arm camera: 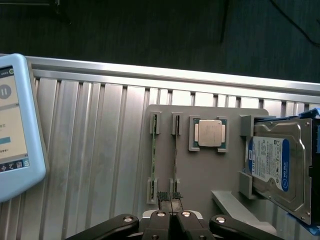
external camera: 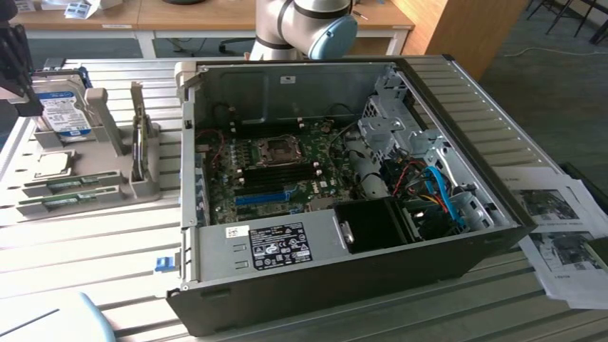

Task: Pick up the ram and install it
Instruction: 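Pick up the ram and move it above insertion slot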

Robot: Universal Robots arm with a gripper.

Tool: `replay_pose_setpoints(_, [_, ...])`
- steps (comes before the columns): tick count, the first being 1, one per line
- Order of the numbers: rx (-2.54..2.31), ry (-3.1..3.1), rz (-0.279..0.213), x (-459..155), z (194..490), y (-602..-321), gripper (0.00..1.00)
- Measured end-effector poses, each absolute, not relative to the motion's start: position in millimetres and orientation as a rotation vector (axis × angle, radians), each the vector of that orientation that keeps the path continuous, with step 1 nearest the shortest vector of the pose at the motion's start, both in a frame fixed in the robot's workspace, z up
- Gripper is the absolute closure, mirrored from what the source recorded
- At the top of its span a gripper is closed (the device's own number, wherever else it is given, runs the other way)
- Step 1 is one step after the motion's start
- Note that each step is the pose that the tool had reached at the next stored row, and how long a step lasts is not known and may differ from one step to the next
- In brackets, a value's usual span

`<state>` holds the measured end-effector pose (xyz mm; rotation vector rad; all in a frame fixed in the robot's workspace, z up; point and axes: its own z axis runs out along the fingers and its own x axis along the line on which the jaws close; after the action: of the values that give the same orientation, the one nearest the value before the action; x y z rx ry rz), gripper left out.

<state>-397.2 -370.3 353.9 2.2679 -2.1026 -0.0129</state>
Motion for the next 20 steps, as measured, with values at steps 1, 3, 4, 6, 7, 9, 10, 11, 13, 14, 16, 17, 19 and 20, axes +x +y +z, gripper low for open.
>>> replay_pose_setpoints(1, [2.268, -2.102, -0.013, -397.2, 353.5, -370.3, 0.91])
replay_pose_setpoints(3, [2.269, -2.101, -0.013, -397.2, 353.1, -370.3, 0.91])
replay_pose_setpoints(4, [2.269, -2.101, -0.013, -397.2, 353.0, -370.3, 0.91])
replay_pose_setpoints(6, [2.269, -2.101, -0.013, -397.2, 352.9, -370.3, 0.91])
replay_pose_setpoints(7, [2.269, -2.101, -0.013, -397.2, 352.9, -370.3, 0.91])
replay_pose_setpoints(9, [2.269, -2.101, -0.013, -397.2, 352.9, -370.3, 0.91])
replay_pose_setpoints(10, [2.269, -2.101, -0.013, -397.2, 352.9, -370.3, 0.91])
replay_pose_setpoints(11, [2.269, -2.101, -0.013, -397.2, 352.9, -370.3, 0.91])
replay_pose_setpoints(13, [2.269, -2.101, -0.013, -397.2, 352.9, -370.3, 0.91])
replay_pose_setpoints(14, [2.269, -2.101, -0.013, -397.2, 352.9, -370.3, 0.91])
replay_pose_setpoints(16, [2.269, -2.101, -0.013, -397.2, 352.9, -370.3, 0.91])
replay_pose_setpoints(17, [2.269, -2.101, -0.013, -397.2, 352.9, -370.3, 0.90])
replay_pose_setpoints(19, [2.269, -2.101, -0.013, -397.2, 352.9, -370.3, 0.84])
replay_pose_setpoints(20, [2.269, -2.101, -0.013, -397.2, 352.9, -370.3, 0.84])
